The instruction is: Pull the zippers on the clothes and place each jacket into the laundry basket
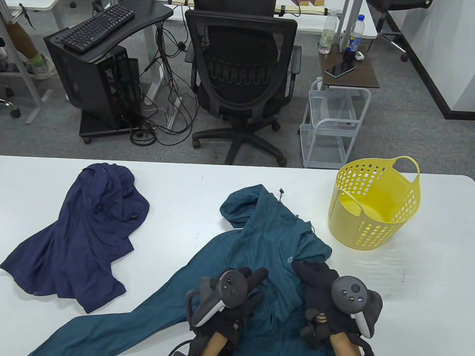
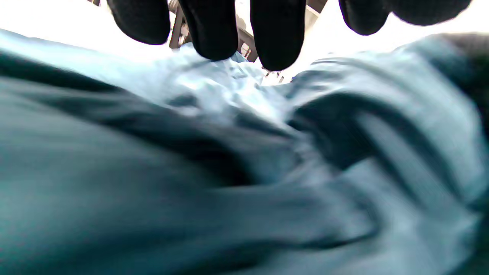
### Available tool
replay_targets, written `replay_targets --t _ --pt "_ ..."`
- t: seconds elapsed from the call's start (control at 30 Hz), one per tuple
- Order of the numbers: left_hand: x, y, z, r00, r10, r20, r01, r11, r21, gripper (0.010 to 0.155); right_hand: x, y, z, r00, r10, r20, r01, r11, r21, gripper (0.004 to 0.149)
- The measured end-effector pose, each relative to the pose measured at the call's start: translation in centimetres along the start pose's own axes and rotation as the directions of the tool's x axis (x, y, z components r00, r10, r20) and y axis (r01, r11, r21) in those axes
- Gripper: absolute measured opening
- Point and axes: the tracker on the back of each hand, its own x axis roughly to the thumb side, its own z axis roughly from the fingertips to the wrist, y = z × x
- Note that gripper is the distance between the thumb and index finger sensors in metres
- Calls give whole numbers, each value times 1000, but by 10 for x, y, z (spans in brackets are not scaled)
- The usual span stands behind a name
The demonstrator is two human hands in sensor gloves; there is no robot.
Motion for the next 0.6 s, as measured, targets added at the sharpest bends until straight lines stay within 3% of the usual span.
replay_targets --t 0.1,0.17,0.2,0.23,0.33,0.4,0.47,0.6 --pt "-21 -2 -3 920 389 -51 -391 919 -44 71 29 19 10 983 32 182 -61 986 154 43" --pt "-33 -12 -6 871 476 -122 -490 863 -122 82 39 34 13 963 20 267 -100 951 291 43" --pt "-38 -17 -7 870 468 -156 -489 861 -141 82 41 40 14 961 -4 276 -100 927 361 43" --pt "-44 -23 -9 881 431 -193 -462 872 -162 80 40 50 15 968 -40 247 -94 857 506 42" --pt "-48 -29 -14 909 330 -257 -377 911 -165 74 31 52 16 980 -95 174 -45 746 664 48" --pt "-43 -30 -17 946 230 -228 -271 947 -171 70 23 38 13 982 -128 139 -3 724 690 50" --pt "-35 -31 -17 968 126 -215 -160 975 -152 67 8 15 7 974 -211 84 115 778 617 46" --pt "-23 -33 -15 979 14 -203 -35 994 -99 57 -35 -27 1 972 -206 -110 231 923 309 41"
